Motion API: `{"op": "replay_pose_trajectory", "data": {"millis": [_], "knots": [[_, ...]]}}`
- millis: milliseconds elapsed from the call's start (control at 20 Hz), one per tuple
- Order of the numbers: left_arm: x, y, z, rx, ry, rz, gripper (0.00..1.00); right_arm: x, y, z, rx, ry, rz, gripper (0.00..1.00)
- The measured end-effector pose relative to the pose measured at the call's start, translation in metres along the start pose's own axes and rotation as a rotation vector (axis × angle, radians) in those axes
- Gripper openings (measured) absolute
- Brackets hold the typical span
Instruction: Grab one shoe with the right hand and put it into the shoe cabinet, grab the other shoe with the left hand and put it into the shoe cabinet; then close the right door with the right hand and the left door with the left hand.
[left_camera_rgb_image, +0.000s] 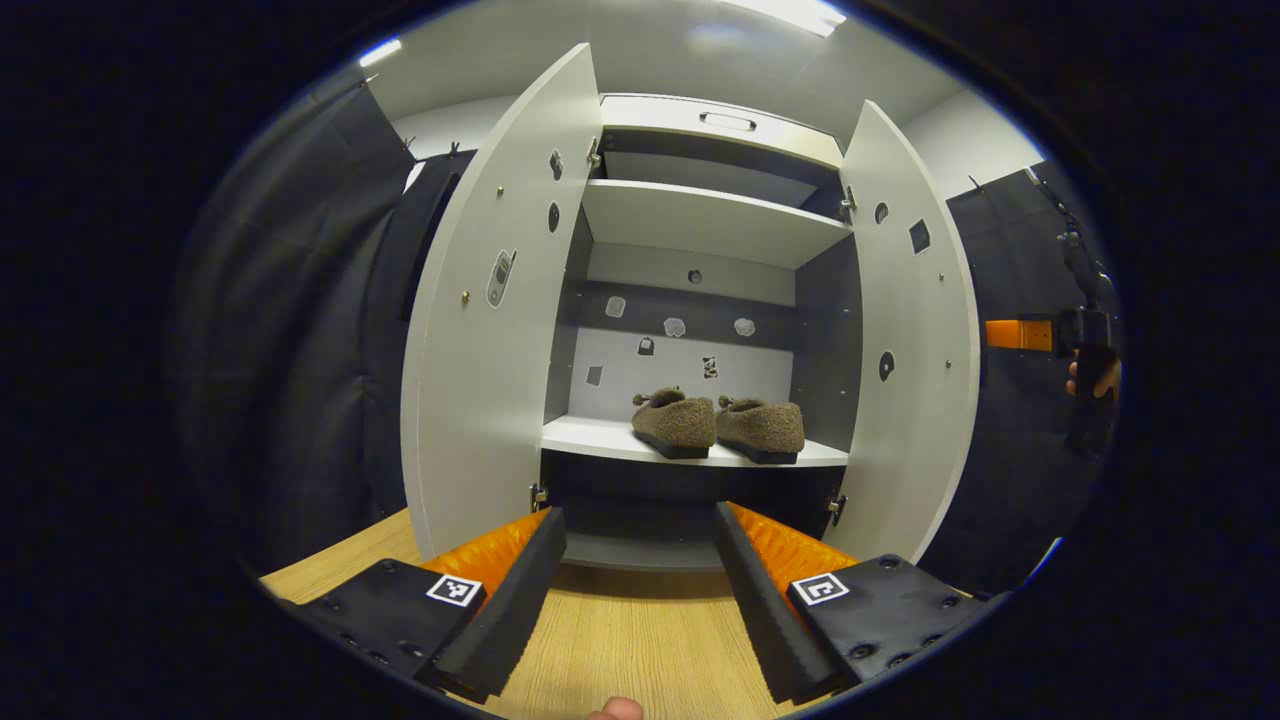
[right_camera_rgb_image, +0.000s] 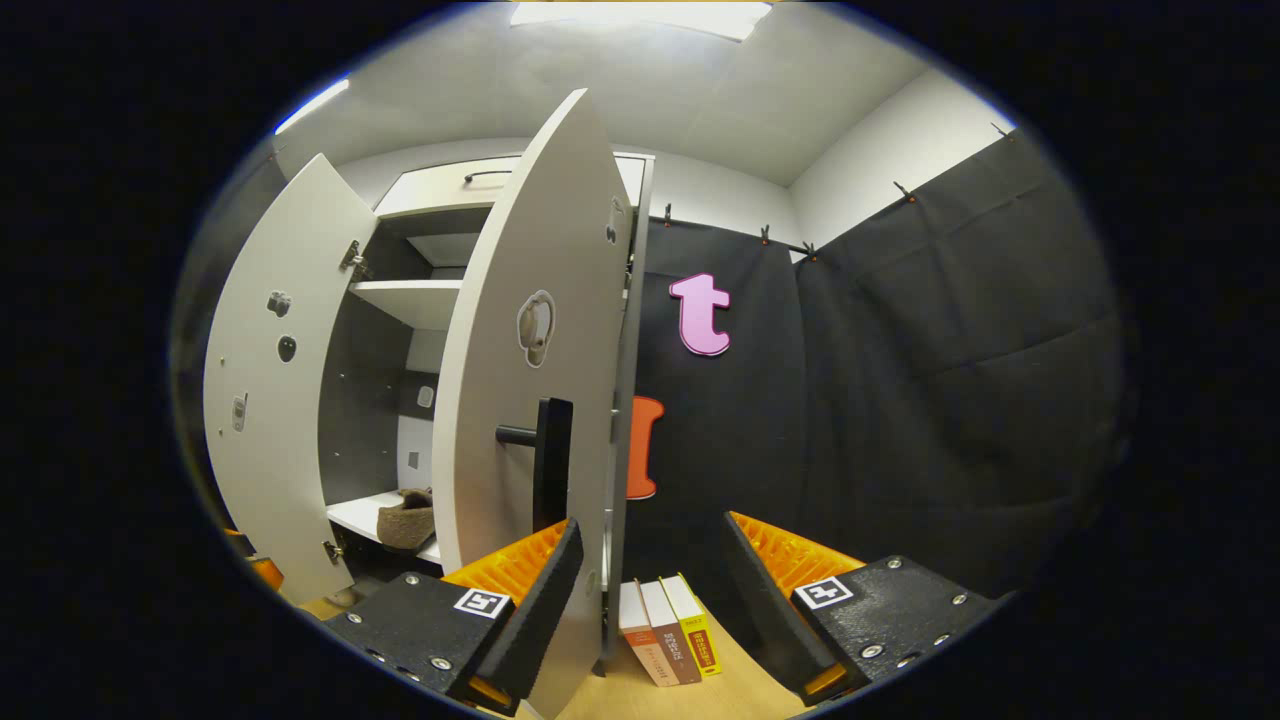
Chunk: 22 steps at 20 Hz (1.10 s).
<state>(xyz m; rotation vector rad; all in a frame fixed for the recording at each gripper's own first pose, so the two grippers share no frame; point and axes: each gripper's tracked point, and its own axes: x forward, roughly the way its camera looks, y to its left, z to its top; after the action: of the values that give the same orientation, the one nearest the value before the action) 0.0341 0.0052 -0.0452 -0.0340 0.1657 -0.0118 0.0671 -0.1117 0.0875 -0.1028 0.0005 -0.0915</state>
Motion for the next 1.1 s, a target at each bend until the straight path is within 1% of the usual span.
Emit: {"op": "replay_pose_trajectory", "data": {"millis": [50, 100, 200, 350, 400, 450, 500, 600, 650, 700, 750, 800, 1000, 1100], "knots": [[0.0, 0.002, 0.0, 0.001, -0.001, 0.004, 0.97, 0.001, 0.01, 0.002, 0.01, 0.004, 0.026, 0.88], [0.0, 0.004, 0.0, 0.001, -0.001, 0.011, 0.99, 0.003, 0.022, 0.003, 0.02, 0.005, 0.055, 0.88], [-0.003, 0.007, 0.0, -0.004, 0.0, 0.022, 0.99, 0.006, 0.048, 0.003, 0.03, 0.009, 0.123, 0.88], [-0.004, 0.014, 0.001, -0.01, 0.0, 0.038, 0.99, 0.017, 0.068, 0.01, 0.036, -0.006, 0.154, 0.9], [-0.005, 0.016, 0.001, -0.011, 0.0, 0.044, 0.96, 0.02, 0.076, 0.008, 0.038, -0.002, 0.17, 0.84], [-0.007, 0.017, 0.001, -0.014, 0.0, 0.048, 0.99, 0.023, 0.087, 0.005, 0.041, 0.007, 0.189, 0.9], [-0.008, 0.017, 0.001, -0.015, -0.001, 0.049, 0.97, 0.027, 0.094, 0.002, 0.045, 0.017, 0.205, 0.91], [-0.007, 0.02, 0.002, -0.01, -0.004, 0.054, 0.96, 0.036, 0.104, -0.003, 0.048, 0.024, 0.218, 0.92], [-0.007, 0.02, 0.002, -0.009, -0.004, 0.053, 0.99, 0.038, 0.105, -0.004, 0.053, 0.023, 0.225, 0.92], [-0.007, 0.02, 0.001, -0.011, -0.004, 0.052, 0.99, 0.04, 0.107, -0.007, 0.062, 0.027, 0.232, 0.92], [-0.006, 0.02, 0.0, -0.012, -0.002, 0.051, 0.99, 0.041, 0.11, -0.011, 0.071, 0.031, 0.24, 0.96], [-0.006, 0.019, -0.001, -0.012, 0.0, 0.049, 0.96, 0.043, 0.111, -0.014, 0.079, 0.038, 0.243, 0.92], [-0.003, 0.019, 0.0, -0.008, -0.001, 0.04, 0.97, 0.063, 0.13, -0.024, 0.102, 0.063, 0.259, 0.92], [-0.002, 0.019, 0.0, -0.005, -0.002, 0.04, 0.96, 0.072, 0.134, -0.029, 0.088, 0.069, 0.254, 0.92]]}}
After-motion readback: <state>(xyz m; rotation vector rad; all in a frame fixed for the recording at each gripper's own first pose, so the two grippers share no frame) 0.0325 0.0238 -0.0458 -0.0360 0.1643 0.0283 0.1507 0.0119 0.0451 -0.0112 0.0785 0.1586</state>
